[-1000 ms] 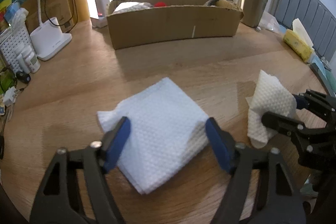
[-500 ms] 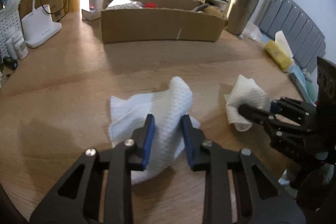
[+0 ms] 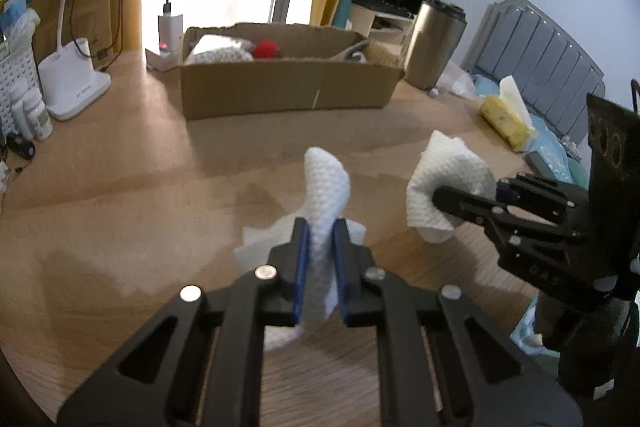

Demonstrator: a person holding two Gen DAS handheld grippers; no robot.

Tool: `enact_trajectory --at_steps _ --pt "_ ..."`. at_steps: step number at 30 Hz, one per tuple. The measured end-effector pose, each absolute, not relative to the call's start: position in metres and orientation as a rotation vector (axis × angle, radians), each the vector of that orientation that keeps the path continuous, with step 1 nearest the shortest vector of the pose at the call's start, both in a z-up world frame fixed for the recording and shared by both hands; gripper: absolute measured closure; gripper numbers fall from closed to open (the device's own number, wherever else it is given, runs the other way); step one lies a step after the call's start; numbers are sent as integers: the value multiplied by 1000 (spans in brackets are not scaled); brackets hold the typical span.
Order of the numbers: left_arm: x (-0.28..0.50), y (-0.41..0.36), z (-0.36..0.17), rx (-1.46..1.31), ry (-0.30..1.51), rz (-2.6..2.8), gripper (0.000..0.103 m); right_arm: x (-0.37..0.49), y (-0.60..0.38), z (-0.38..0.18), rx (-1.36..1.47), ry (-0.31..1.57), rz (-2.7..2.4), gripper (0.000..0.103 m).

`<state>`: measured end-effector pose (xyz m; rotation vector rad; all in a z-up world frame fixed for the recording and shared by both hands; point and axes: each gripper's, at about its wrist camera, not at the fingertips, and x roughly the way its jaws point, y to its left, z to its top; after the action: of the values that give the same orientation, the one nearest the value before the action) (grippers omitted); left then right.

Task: Organize soft objects
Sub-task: 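Carry both white cloths over the box and lower them inside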

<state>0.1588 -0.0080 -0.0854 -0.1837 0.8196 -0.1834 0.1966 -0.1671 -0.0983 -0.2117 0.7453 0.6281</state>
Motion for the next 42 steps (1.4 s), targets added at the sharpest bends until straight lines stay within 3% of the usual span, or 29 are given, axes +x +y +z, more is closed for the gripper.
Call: enact_trajectory --at_steps 42 --pt "201 9 -4 -180 662 -178 91 245 -177 -33 -187 602 624 80"
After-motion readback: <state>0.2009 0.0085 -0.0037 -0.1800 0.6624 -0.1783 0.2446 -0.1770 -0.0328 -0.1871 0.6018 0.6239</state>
